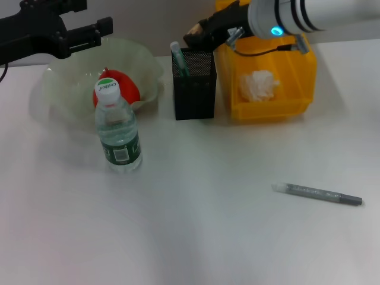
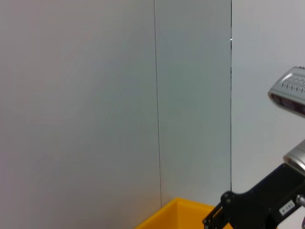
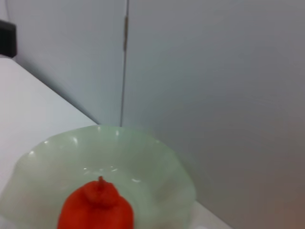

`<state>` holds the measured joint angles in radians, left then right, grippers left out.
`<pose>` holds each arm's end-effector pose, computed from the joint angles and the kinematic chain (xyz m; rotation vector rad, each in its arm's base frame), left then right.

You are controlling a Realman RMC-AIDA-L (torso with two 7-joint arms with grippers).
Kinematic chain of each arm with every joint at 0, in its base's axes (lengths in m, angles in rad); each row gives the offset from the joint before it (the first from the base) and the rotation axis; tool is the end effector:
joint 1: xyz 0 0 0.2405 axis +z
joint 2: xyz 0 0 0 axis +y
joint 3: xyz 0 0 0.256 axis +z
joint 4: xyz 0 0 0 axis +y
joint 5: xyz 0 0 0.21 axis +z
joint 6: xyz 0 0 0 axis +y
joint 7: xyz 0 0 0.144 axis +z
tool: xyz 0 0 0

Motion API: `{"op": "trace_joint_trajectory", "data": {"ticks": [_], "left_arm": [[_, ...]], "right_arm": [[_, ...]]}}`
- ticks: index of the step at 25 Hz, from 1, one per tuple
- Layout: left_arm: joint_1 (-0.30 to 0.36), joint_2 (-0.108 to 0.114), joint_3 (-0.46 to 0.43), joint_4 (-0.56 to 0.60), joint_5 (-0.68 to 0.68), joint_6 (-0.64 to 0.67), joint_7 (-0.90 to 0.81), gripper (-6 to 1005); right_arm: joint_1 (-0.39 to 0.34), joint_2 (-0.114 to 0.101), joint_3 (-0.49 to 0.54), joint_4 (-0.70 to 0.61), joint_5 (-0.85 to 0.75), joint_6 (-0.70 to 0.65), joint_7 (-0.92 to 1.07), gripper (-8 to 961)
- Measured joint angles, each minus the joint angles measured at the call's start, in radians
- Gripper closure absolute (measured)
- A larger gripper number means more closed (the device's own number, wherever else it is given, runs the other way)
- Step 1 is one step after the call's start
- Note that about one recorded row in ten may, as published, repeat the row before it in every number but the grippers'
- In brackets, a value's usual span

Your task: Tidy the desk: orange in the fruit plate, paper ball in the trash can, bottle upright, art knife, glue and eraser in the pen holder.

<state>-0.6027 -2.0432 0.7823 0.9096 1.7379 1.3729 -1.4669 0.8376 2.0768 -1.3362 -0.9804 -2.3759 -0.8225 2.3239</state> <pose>-0.1928 0.4011 0.0713 -2.4557 -0.3071 -0.7841 0.1133 0.4615 -0.0161 -2.4026 0.5184 0.1099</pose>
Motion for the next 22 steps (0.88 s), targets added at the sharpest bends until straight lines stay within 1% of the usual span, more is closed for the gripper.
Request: {"op": "trace_joint_trajectory", "data": {"ticks": [3, 4, 6, 22], "left_arm": [[0.0, 0.0, 0.0, 0.0, 0.0, 0.0, 0.0, 276], [0.0, 0.0, 0.0, 0.0, 0.0, 0.0, 0.0, 276], [0.0, 0.0, 0.0, 0.0, 0.0, 0.001, 0.0, 276], [0.003, 0.001, 0.0, 0.001, 0.0, 0.006, 0.0, 276]], "right_arm": [[0.026, -0.001, 0.008, 0.07, 0.054, 0.012, -0.054, 568], [0.026, -0.001, 0.008, 0.07, 0.054, 0.012, -0.054, 567], [0.048, 0.0, 0.023, 0.111, 0.061, 0.013, -0.067, 566], [0.07, -0.003, 0.025, 0.171, 0.059, 0.001, -0.069, 552]]}}
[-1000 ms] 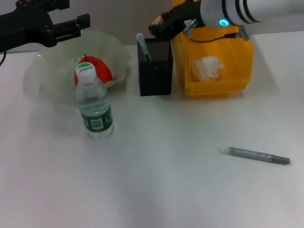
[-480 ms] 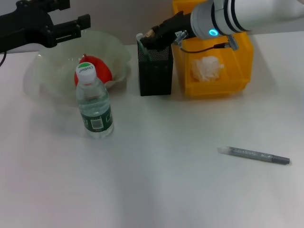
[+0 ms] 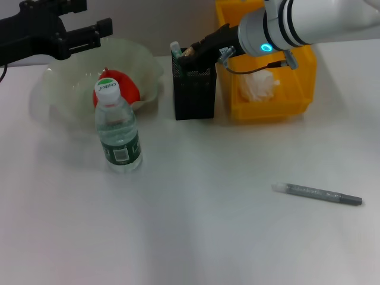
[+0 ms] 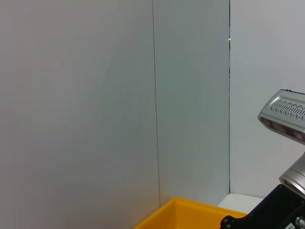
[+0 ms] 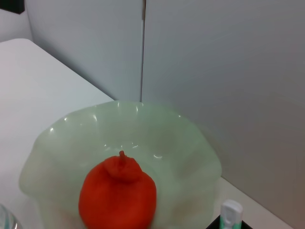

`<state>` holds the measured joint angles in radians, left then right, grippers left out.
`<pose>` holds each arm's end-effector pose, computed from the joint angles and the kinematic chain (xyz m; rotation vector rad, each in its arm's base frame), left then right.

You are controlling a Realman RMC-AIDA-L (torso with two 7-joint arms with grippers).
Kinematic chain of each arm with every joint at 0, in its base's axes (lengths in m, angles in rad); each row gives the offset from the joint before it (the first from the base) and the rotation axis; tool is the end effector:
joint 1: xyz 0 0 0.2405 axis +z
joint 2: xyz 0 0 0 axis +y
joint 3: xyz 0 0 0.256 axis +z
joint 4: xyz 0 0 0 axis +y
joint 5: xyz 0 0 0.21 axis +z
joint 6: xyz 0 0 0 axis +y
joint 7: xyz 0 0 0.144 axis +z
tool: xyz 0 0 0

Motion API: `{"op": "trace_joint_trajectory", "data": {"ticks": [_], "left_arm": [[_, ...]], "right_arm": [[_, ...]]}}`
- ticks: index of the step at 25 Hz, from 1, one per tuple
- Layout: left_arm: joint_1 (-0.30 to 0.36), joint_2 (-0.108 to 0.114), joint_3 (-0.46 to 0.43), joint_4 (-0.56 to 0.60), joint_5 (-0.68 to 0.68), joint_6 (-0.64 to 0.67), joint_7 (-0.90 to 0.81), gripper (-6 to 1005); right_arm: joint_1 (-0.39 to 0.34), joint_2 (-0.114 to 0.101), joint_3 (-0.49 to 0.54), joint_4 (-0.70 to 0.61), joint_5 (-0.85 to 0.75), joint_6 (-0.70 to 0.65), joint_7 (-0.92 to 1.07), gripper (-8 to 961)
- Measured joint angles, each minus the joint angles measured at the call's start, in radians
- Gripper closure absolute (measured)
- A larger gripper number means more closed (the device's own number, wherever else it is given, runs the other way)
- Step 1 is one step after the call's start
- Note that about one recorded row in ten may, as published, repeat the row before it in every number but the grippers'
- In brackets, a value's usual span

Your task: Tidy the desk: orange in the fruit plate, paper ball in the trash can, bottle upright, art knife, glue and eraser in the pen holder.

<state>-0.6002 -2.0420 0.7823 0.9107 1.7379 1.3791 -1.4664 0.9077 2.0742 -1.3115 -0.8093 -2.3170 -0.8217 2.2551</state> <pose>-0.1934 0.4001 0.0716 -2.4597 -0.3052 -0.7842 0.1237 0.4632 -0.0371 -2.4698 0.5793 0.0686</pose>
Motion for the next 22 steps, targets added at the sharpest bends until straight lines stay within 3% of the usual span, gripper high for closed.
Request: {"op": "trace_joint_trajectory", "data": {"ticks": [6, 10, 11, 14, 16, 17, 21, 22], "left_arm": [[0.005, 0.0, 0.0, 0.0, 0.0, 0.001, 0.0, 276], [0.007, -0.001, 0.0, 0.0, 0.0, 0.002, 0.0, 276], [0.008, -0.001, 0.0, 0.0, 0.0, 0.002, 0.0, 276], [0.008, -0.001, 0.0, 0.0, 0.0, 0.002, 0.0, 276], [0.008, 0.0, 0.0, 0.0, 0.0, 0.004, -0.001, 276], [0.008, 0.0, 0.0, 0.0, 0.0, 0.004, -0.001, 276], [0.012, 0.001, 0.0, 0.0, 0.0, 0.004, -0.001, 276], [0.012, 0.001, 0.0, 0.0, 0.0, 0.004, -0.001, 276]], "right_arm": [[-0.004, 0.001, 0.0, -0.008, -0.005, 0.002, 0.0, 547], [-0.011, 0.001, -0.001, -0.028, -0.006, -0.009, 0.0, 369], [-0.016, 0.001, 0.0, -0.054, -0.007, -0.058, 0.009, 324], [-0.022, -0.003, 0.013, -0.094, -0.008, -0.142, 0.028, 325], [-0.027, -0.011, 0.06, -0.191, -0.037, -0.346, 0.068, 327], [-0.027, -0.011, 0.06, -0.191, -0.037, -0.346, 0.068, 327], [-0.037, -0.009, 0.087, -0.34, -0.191, -0.619, 0.155, 328], [-0.037, -0.009, 0.087, -0.34, -0.191, -0.619, 0.155, 328]]}}
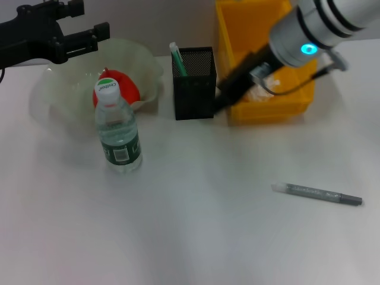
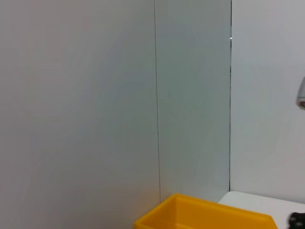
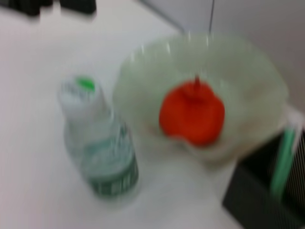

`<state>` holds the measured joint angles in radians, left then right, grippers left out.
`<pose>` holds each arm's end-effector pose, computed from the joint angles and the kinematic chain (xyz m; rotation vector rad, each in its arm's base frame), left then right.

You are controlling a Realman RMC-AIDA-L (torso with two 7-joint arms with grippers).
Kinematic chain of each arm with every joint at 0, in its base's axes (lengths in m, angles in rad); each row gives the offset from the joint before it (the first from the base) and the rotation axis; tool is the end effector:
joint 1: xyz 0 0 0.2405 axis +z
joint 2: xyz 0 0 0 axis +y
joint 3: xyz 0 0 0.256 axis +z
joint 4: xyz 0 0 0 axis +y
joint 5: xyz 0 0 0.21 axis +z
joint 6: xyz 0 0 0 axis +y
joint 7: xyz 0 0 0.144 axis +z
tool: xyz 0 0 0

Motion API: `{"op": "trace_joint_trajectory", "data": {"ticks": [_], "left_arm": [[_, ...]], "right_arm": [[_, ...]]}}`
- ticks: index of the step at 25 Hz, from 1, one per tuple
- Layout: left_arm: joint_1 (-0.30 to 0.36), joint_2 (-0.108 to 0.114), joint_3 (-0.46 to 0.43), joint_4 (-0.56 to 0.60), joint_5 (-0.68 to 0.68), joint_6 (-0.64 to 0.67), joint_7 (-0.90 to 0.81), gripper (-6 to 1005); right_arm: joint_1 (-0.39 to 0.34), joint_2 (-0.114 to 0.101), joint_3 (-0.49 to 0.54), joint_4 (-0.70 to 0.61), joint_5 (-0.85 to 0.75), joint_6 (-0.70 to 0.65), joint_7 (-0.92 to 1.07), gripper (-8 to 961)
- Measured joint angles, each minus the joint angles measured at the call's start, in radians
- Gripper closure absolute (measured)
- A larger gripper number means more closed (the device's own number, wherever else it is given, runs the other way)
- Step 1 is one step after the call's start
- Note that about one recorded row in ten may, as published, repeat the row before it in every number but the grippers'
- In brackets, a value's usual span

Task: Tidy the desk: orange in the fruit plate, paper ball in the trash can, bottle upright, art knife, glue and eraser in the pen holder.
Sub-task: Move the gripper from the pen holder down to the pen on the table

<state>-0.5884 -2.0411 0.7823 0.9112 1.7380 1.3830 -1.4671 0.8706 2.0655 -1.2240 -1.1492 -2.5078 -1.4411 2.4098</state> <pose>-0.1979 0.3974 0.0719 -2.4588 -0.3178 -0.7801 0.1121 0.4134 0.0030 -2.6838 0.6759 -0.2438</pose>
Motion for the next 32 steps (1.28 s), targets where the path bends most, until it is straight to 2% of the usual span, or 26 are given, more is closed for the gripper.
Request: {"op": "trace_joint_trajectory", "data": {"ticks": [4, 17, 22, 26, 32], "left_arm": [[0.001, 0.001, 0.0, 0.0, 0.0, -0.005, 0.001, 276], [0.004, 0.005, -0.01, 0.004, -0.006, -0.008, -0.001, 276], [0.007, 0.003, -0.012, 0.005, -0.008, -0.009, -0.003, 276], [0.004, -0.001, -0.012, 0.005, -0.007, -0.012, -0.003, 276], [0.003, -0.003, -0.007, 0.005, -0.007, -0.015, -0.003, 276]], "right_arm": [[0.011, 0.009, -0.007, -0.037, -0.126, -0.173, 0.026, 328], [0.005, 0.009, -0.047, -0.019, -0.139, -0.349, -0.015, 327], [-0.024, 0.01, -0.058, -0.035, -0.194, -0.401, -0.018, 328], [-0.083, 0.007, -0.048, -0.109, -0.203, -0.435, -0.06, 328], [-0.124, 0.004, -0.046, -0.128, -0.222, -0.447, -0.065, 394]]}}
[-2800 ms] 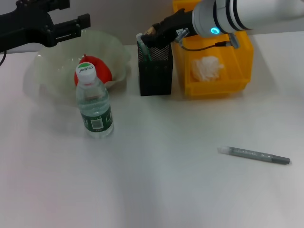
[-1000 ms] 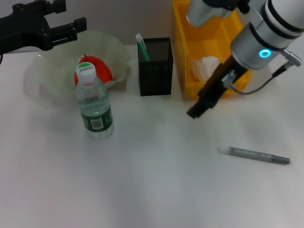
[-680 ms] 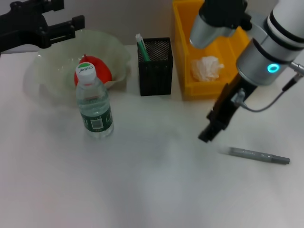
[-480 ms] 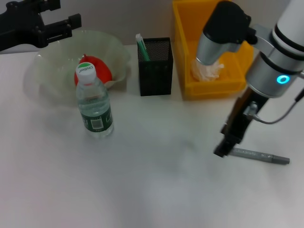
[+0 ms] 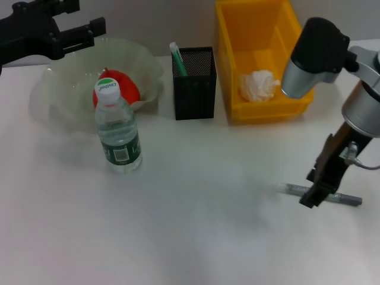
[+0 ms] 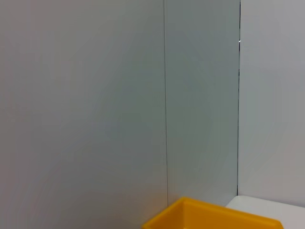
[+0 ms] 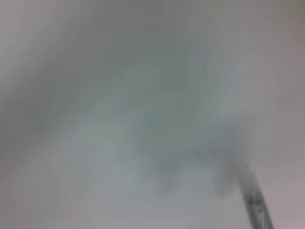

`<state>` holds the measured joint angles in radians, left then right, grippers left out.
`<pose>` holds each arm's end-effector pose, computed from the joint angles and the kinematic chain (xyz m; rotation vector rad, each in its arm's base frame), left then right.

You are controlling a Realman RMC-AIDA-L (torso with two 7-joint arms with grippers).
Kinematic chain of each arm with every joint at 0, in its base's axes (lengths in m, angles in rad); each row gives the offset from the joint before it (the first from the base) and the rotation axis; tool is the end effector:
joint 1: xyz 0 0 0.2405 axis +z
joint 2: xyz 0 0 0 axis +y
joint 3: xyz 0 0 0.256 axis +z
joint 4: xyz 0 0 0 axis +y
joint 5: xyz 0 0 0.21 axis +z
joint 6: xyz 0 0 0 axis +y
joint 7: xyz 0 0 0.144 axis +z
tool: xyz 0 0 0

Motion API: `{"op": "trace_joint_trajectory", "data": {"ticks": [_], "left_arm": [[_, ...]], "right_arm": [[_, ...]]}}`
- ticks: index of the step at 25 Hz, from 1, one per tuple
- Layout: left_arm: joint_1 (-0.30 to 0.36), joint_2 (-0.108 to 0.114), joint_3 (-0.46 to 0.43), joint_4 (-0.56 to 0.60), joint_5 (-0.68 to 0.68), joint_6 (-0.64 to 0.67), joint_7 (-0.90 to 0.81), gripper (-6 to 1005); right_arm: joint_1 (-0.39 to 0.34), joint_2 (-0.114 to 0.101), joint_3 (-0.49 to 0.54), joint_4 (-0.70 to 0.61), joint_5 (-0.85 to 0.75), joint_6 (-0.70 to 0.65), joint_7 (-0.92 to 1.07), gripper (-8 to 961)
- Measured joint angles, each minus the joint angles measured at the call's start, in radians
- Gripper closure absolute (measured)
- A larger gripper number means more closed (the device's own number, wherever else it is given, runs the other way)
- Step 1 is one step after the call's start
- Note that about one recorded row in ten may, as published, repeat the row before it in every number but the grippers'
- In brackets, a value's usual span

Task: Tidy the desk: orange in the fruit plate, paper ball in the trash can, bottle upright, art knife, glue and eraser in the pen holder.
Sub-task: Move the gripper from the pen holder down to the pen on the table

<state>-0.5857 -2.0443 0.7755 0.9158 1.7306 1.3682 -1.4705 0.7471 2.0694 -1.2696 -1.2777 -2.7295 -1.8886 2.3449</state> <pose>-0.1987 0.3988 0.0742 -2.4336 -0.3287 -0.7875 0.1772 0.3448 0.0237 -2.7603 0.7943 -0.8859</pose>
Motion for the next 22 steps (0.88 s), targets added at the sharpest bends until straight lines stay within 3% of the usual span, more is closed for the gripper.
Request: {"op": "trace_joint_trajectory", "data": {"ticks": [7, 22], "left_arm": [[-0.005, 0.0, 0.003, 0.001, -0.001, 0.0, 0.001, 276], [-0.014, -0.002, 0.004, 0.001, 0.001, 0.0, 0.006, 276]], "right_arm": [[-0.034, 0.006, 0.001, -0.009, -0.059, -0.019, 0.01, 412], [-0.029, 0.007, -0.014, 0.022, -0.154, 0.03, 0.017, 412]]}}
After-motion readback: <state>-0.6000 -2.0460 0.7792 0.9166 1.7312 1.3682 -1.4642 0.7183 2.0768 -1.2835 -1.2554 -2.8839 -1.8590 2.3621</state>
